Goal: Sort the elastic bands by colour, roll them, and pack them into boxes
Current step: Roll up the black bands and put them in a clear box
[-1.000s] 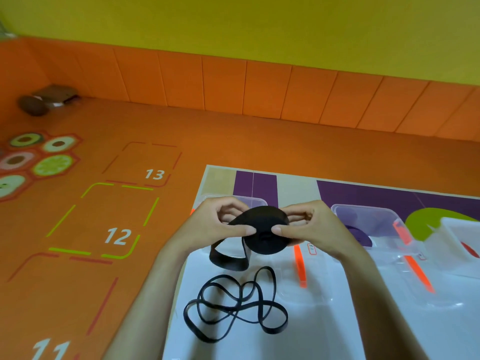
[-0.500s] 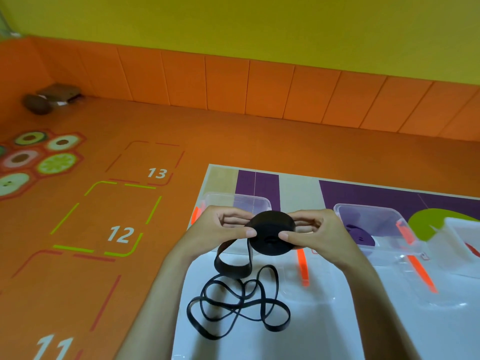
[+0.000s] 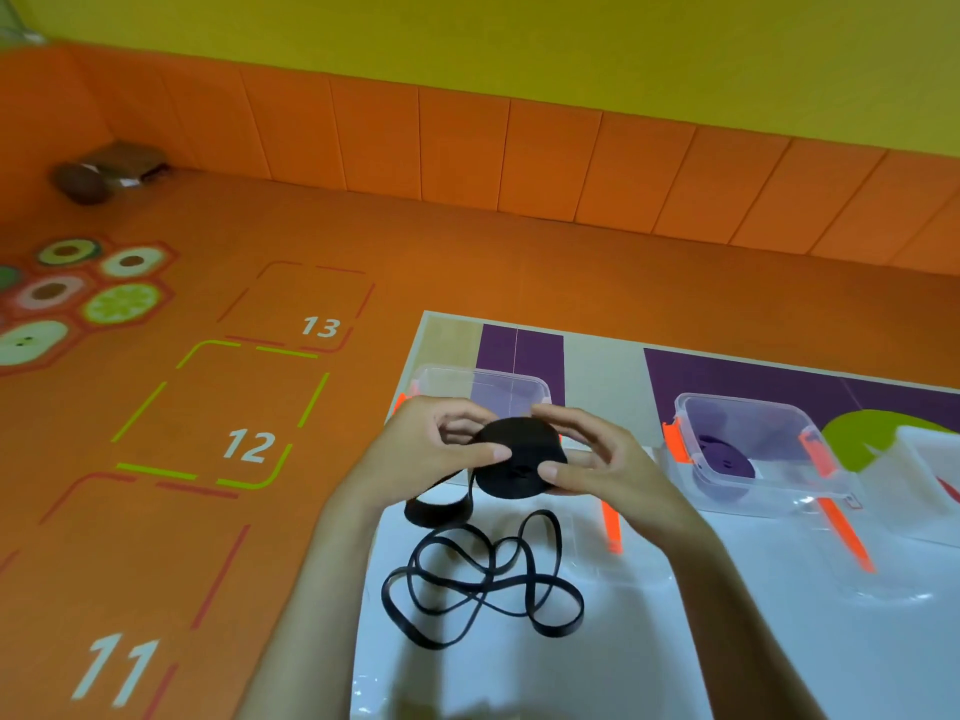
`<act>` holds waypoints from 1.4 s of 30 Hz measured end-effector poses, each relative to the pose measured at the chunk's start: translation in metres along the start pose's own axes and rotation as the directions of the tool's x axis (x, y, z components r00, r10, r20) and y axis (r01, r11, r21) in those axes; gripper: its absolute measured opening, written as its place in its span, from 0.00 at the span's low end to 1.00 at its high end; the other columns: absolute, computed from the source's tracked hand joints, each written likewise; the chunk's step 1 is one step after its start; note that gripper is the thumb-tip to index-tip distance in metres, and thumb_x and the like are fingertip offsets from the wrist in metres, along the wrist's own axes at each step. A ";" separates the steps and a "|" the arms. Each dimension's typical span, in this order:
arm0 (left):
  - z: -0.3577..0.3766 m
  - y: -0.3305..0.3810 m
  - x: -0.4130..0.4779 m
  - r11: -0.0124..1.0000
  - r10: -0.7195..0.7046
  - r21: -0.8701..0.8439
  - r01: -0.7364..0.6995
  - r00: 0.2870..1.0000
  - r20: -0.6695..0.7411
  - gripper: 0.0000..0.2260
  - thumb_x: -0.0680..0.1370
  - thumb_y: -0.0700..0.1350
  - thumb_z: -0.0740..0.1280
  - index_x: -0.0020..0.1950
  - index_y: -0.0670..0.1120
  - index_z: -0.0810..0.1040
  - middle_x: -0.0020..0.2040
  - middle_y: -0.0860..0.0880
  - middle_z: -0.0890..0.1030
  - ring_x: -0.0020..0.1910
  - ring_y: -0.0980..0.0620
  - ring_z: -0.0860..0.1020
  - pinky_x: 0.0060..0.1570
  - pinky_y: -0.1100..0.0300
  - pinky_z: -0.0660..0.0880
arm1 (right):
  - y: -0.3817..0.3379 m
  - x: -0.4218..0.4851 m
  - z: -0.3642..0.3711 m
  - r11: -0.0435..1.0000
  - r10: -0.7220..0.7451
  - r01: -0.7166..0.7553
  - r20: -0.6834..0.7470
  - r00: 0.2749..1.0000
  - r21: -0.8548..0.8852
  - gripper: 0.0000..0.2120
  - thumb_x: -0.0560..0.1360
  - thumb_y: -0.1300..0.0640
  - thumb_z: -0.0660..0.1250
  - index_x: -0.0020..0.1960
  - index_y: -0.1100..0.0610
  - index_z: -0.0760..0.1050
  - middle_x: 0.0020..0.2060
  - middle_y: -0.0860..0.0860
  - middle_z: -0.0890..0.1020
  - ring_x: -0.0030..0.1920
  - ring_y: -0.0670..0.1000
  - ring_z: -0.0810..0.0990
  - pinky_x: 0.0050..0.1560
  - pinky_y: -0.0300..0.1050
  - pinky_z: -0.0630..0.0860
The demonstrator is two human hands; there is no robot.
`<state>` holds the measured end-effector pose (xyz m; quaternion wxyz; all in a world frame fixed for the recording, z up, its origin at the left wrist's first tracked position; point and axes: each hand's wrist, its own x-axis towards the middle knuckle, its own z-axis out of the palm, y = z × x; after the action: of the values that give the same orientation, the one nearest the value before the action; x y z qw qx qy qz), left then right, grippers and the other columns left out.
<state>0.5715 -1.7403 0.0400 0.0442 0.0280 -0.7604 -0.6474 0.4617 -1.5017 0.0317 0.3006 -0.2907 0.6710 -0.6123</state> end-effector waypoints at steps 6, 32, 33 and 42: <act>0.005 0.005 0.002 0.998 0.061 -0.009 -0.062 0.997 -0.053 0.13 0.74 0.47 0.82 0.57 0.53 0.88 0.54 0.53 0.89 0.56 0.53 0.87 0.60 0.60 0.82 | -0.014 0.004 -0.003 0.997 -0.076 0.074 -0.096 0.993 -0.025 0.20 0.71 0.50 0.82 0.61 0.46 0.85 0.57 0.49 0.88 0.56 0.54 0.88 0.45 0.51 0.87; 0.039 -0.058 0.002 0.922 -0.092 -0.383 -0.057 0.928 -0.361 0.14 0.68 0.50 0.81 0.53 0.52 0.89 0.52 0.47 0.89 0.52 0.50 0.88 0.53 0.64 0.81 | 0.031 -0.013 0.024 0.903 0.187 -0.075 -0.229 0.955 0.423 0.19 0.78 0.49 0.75 0.67 0.52 0.82 0.63 0.56 0.85 0.64 0.60 0.84 0.54 0.58 0.85; 0.046 -0.056 0.006 0.929 -0.090 -0.364 -0.064 0.916 -0.390 0.14 0.69 0.51 0.81 0.53 0.52 0.89 0.51 0.48 0.89 0.52 0.50 0.88 0.52 0.64 0.81 | 0.032 -0.015 0.021 0.897 0.190 -0.071 -0.233 0.954 0.437 0.18 0.80 0.50 0.73 0.69 0.52 0.81 0.64 0.56 0.85 0.65 0.60 0.84 0.54 0.58 0.85; 0.121 -0.053 0.018 0.841 -0.270 -0.542 0.002 0.869 -0.415 0.19 0.74 0.57 0.78 0.62 0.52 0.87 0.59 0.46 0.88 0.57 0.46 0.85 0.60 0.48 0.82 | 0.028 -0.018 -0.006 0.816 0.256 0.019 -0.391 0.884 0.578 0.18 0.79 0.46 0.72 0.67 0.48 0.83 0.65 0.54 0.85 0.66 0.58 0.84 0.55 0.53 0.85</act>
<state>0.5405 -1.6314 -0.0306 0.1880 0.2284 -0.5157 -0.8041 0.4680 -1.4821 0.0054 0.2476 0.0058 0.5269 -0.8131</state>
